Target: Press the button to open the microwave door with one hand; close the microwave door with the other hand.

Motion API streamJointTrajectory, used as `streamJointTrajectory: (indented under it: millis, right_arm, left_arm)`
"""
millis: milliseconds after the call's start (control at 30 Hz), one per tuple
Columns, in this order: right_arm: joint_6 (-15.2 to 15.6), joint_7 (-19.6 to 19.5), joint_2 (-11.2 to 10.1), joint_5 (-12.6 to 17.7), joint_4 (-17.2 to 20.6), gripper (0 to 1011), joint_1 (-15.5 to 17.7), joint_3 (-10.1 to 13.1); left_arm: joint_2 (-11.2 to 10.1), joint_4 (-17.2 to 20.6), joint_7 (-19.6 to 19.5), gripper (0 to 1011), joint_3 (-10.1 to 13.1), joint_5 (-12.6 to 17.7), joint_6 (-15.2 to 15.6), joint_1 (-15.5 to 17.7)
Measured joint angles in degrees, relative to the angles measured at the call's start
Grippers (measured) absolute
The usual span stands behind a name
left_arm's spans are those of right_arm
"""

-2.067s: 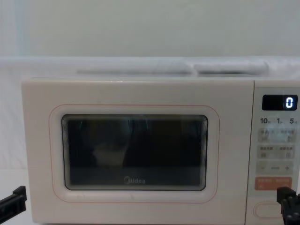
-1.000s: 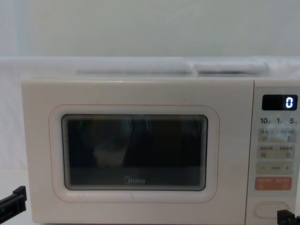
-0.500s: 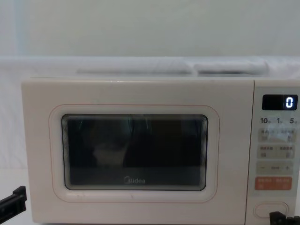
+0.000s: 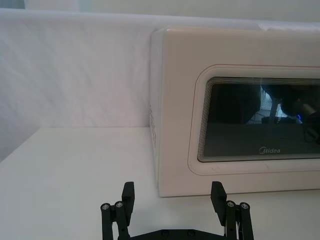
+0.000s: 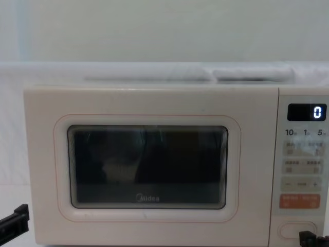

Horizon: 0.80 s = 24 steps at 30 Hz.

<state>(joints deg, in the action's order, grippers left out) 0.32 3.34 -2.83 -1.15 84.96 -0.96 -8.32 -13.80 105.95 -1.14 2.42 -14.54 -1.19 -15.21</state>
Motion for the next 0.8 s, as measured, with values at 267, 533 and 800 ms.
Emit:
streamJointTrajectory:
  millis: [267,533,800]
  right_arm:
    - [-0.54,0.59,0.75,0.79,-1.88,0,-1.46,0.70]
    - [-0.81,0.75,1.30,1.39,-3.06,0,-2.33,1.14]
    - [-0.95,0.94,1.62,1.96,-3.86,0,-2.98,1.37]
  left_arm:
    - [0.00,0.00,0.00,1001,0.00,0.00,0.00,0.00]
    - [0.00,0.00,0.00,1001,0.00,0.00,0.00,0.00]
    - [0.00,0.00,0.00,1001,0.00,0.00,0.00,0.00]
